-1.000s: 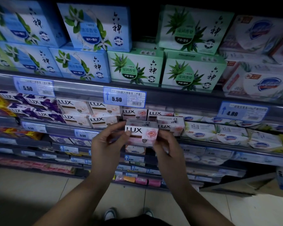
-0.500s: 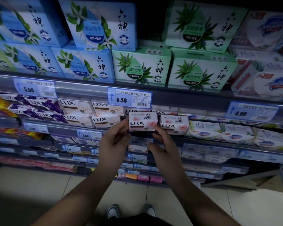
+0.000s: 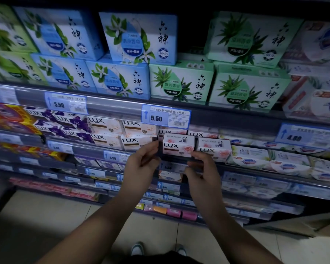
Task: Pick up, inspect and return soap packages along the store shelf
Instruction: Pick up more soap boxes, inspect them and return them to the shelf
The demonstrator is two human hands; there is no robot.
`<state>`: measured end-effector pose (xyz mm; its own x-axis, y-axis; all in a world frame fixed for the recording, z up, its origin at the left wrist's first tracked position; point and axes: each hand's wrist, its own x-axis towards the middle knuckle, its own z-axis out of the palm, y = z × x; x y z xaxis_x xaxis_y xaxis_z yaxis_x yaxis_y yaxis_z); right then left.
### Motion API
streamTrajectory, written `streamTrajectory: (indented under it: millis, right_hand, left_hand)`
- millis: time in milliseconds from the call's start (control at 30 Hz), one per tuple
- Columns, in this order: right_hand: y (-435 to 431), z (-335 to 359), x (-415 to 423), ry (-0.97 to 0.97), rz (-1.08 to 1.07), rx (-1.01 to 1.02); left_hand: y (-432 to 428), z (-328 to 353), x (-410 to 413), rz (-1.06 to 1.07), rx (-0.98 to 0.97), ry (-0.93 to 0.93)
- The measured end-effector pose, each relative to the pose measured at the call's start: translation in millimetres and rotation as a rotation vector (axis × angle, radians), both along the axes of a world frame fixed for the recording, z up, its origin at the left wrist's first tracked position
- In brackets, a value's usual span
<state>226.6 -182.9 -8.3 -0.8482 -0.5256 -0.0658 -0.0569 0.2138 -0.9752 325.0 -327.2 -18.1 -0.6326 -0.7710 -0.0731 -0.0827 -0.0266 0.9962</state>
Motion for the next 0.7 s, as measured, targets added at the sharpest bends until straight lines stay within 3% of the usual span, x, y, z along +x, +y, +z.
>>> streamTrajectory:
  millis: [100, 167, 333, 700]
  right_hand:
    - [-11, 9, 2, 0.180, 0.058, -0.016]
    - [-30, 19, 1, 0.199, 0.159, 0.002]
    - [-94, 37, -8, 0.366, 0.227, 0.159]
    - [-123, 24, -13, 0.219, 0.117, 0.187]
  left_hand:
    - [-9, 10, 10, 0.075, -0.032, 0.022]
    - [-16, 16, 15, 0.101, -0.054, 0.027]
    - [-27, 19, 27, 0.105, -0.046, 0.036]
    - [-66, 29, 57, 0.041, -0.070, -0.005]
